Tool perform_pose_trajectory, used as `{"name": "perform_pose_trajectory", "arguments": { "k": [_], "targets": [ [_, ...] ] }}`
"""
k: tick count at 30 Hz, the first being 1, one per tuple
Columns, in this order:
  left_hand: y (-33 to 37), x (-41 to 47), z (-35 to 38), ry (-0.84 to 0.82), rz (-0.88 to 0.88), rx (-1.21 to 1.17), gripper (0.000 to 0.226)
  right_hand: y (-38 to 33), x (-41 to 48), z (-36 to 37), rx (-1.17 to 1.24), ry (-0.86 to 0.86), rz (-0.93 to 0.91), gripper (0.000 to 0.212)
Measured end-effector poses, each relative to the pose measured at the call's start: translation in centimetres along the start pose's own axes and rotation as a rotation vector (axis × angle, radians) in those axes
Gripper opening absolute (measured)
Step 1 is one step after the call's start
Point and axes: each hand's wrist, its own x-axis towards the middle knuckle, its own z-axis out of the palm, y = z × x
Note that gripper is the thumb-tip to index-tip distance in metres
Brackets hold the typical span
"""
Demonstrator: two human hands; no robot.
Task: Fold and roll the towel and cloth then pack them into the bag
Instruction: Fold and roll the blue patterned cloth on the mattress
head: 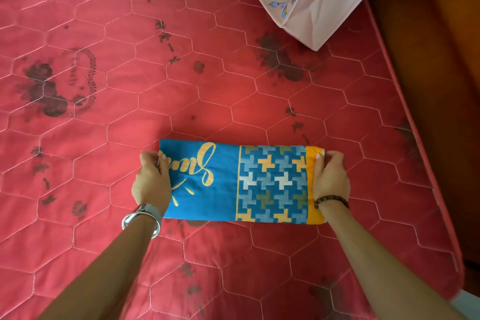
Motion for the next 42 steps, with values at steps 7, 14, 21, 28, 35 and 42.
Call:
{"name": "perform_pose_trajectory", "arguments": {
  "k": [7,14,21,28,35,42],
  "targets": [
    [1.9,-3.1,2.2,0.077,0.598,0.211,0.052,-2.5,-3.1,0.8,-0.193,-0.015,-0.557,0.049],
    [4.0,-7.1,6.4,-0.164,0.974,0.417,0.057,-4.7,-6.6,5.7,-0.369,-0.245,-0.820,0.058],
    [2.1,-4.3,6.0,-0.190,0.975,0.485,0.060,-2.8,-5.1,6.3,-0.469,-0.275,-0.834,0.065],
    [-1.9,-0.8,2.6,-0.146,0.859,0.509,0.064,0.7,-3.1,3.6,-0.538,-0.216,-0.663,0.067],
    [-2.8,0.5,2.1,-0.147,0.878,0.477,0.063,1.4,-2.5,3.2,-0.511,-0.201,-0.650,0.068],
    [-4.9,1.4,1.1,-0.126,0.733,0.413,0.069,2.5,-2.6,2.5,-0.548,-0.161,-0.616,0.078]
  ]
}}
